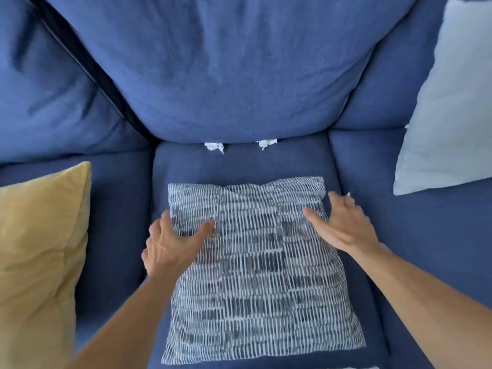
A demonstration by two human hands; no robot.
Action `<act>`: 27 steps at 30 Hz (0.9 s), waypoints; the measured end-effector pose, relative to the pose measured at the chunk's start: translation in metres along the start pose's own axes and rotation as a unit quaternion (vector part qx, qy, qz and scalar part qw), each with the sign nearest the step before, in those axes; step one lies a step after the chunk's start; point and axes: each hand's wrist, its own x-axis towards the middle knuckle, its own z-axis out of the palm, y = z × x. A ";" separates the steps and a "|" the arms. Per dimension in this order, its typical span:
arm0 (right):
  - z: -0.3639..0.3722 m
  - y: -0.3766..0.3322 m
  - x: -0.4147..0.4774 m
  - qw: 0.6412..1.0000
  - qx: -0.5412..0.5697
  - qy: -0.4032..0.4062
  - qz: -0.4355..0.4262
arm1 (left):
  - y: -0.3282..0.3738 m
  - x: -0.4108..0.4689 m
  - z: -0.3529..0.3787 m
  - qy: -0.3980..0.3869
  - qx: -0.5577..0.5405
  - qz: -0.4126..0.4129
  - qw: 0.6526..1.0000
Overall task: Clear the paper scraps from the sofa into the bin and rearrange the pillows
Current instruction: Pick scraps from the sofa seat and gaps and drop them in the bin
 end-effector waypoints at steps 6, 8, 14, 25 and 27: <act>-0.020 -0.037 0.045 0.992 -0.082 0.025 -0.091 | 0.047 0.063 -0.012 0.010 0.123 0.151 0.981; -0.018 -0.049 0.060 0.990 -0.095 0.022 -0.106 | 0.063 0.080 -0.008 0.002 0.157 0.181 0.971; -0.001 -0.076 0.116 0.985 -0.118 -0.006 -0.125 | 0.098 0.131 0.011 -0.048 0.226 0.203 0.952; 0.035 -0.100 0.209 0.962 -0.166 0.036 -0.214 | 0.105 0.221 0.059 0.024 0.248 0.329 0.911; 0.039 -0.099 0.213 0.963 -0.151 0.048 -0.218 | 0.102 0.225 0.064 0.041 0.219 0.334 0.916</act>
